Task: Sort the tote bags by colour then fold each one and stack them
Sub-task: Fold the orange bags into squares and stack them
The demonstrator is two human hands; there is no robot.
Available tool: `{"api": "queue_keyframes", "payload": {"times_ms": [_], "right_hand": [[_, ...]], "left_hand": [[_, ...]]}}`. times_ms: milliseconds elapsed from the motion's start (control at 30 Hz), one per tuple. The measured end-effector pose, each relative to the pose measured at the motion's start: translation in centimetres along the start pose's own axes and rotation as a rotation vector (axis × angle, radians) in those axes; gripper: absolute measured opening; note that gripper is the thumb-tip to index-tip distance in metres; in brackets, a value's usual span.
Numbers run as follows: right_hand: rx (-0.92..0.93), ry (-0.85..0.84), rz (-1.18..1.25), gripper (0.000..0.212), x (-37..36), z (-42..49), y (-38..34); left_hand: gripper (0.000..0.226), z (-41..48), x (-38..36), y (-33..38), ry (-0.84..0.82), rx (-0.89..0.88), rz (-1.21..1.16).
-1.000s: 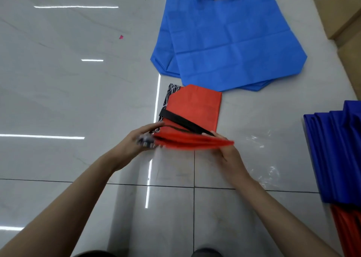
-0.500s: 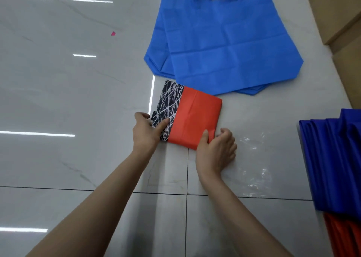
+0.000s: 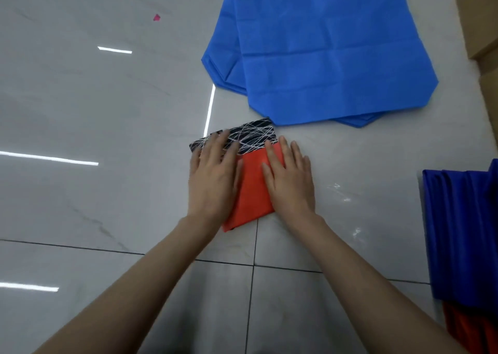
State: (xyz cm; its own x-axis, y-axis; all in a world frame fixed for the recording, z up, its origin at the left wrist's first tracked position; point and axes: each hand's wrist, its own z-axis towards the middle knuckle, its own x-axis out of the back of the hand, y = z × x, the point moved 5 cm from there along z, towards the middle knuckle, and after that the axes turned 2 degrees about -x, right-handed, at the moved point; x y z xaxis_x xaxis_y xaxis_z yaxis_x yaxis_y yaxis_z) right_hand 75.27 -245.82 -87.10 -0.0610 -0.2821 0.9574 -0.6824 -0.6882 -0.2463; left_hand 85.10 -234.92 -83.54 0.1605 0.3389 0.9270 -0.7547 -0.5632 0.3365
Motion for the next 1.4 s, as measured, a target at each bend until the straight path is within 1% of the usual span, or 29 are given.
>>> {"api": "queue_keyframes", "payload": {"times_ms": [67, 133, 267, 367, 400, 500, 533, 600, 667, 700, 767, 833, 900, 967, 1067, 1133, 1200, 1233, 1267, 1300, 1367, 1400], "right_hand": [[-0.007, 0.031, -0.008, 0.063, 0.2, 0.1, -0.2], [0.003, 0.012, -0.030, 0.065, 0.1, 0.0, -0.2], [-0.016, 0.002, -0.029, 0.065, -0.1, 0.0, 0.0], [-0.029, 0.014, -0.034, 0.064, -0.2, -0.1, -0.1], [-0.032, 0.012, -0.038, 0.064, -0.2, -0.1, -0.2], [-0.059, 0.049, -0.099, 0.061, -0.1, -0.2, -0.3], [-0.045, 0.077, -0.137, 0.060, 0.1, -0.3, -0.7], [0.076, 0.116, -0.186, 0.057, 0.1, -0.6, -2.0], [0.237, 0.076, -0.181, 0.054, -0.4, -0.8, -3.3], [0.275, 0.050, -0.161, 0.054, -0.5, -0.5, -3.3], [0.243, -0.003, -0.123, 0.058, -0.3, 0.0, -1.9], [0.122, -0.045, -0.094, 0.068, 0.1, 0.4, 0.6], [0.034, -0.076, -0.105, 0.069, 0.2, 0.3, 2.2], [0.008, -0.063, -0.102, 0.068, 0.3, 0.0, 2.0], [-0.027, -0.073, -0.102, 0.069, 0.3, -0.3, 1.5], [-0.074, -0.072, -0.097, 0.071, 0.2, -0.5, 1.4], [-0.125, -0.079, -0.074, 0.073, 0.0, -1.2, 1.1], [-0.139, -0.087, -0.058, 0.074, -0.2, -1.8, 0.8], [-0.148, -0.099, -0.045, 0.075, -0.5, -2.6, 0.4], [-0.154, -0.111, -0.034, 0.076, -0.6, -3.4, 0.1], [-0.165, -0.141, 0.004, 0.077, -0.5, -4.9, -0.3], [-0.175, -0.163, 0.039, 0.075, -0.4, -5.5, -0.3]], "left_hand": [[0.049, -2.2, -2.3, 1.3, -0.096, 0.039, -0.003], [0.054, -3.2, -3.3, 1.1, -0.125, 0.092, 0.032], [0.059, -2.6, -3.6, 0.1, -0.201, 0.049, 0.038], [0.061, -1.7, -3.2, -1.6, -0.228, -0.018, 0.066], [0.062, -1.2, -3.1, -2.3, -0.237, -0.014, 0.076], [0.064, 0.1, -2.9, -4.0, -0.224, 0.076, 0.056], [0.064, 0.2, -3.0, -4.0, -0.211, 0.083, 0.057], [0.064, 0.2, -3.2, -3.9, -0.188, 0.056, 0.068], [0.063, 0.0, -3.2, -3.9, -0.172, 0.035, 0.068], [0.063, 0.0, -3.2, -4.0, -0.163, 0.034, 0.068], [0.063, 0.0, -3.3, -4.2, -0.155, 0.046, 0.068], [0.063, 0.0, -3.3, -4.1, -0.157, 0.047, 0.069], [0.064, 0.0, -3.3, -4.0, -0.167, 0.044, 0.067], [0.064, -0.1, -3.2, -4.1, -0.179, 0.077, 0.051], [0.063, -1.9, -2.5, -3.1, -0.153, 0.252, -0.068], [0.058, -4.2, -1.9, -1.8, -0.083, 0.328, -0.206], [0.045, -5.9, -1.1, -1.3, -0.002, 0.381, -0.420], [0.038, -6.2, -0.7, -1.5, 0.006, 0.419, -0.556], [0.035, -6.2, -0.5, -1.6, -0.022, 0.441, -0.690], [0.036, -6.0, -0.2, -1.6, -0.083, 0.434, -0.808], [0.043, -6.0, 0.4, -1.2, -0.232, 0.389, -0.961], [0.045, -6.3, 0.8, -1.0, -0.281, 0.396, -1.022]]}}
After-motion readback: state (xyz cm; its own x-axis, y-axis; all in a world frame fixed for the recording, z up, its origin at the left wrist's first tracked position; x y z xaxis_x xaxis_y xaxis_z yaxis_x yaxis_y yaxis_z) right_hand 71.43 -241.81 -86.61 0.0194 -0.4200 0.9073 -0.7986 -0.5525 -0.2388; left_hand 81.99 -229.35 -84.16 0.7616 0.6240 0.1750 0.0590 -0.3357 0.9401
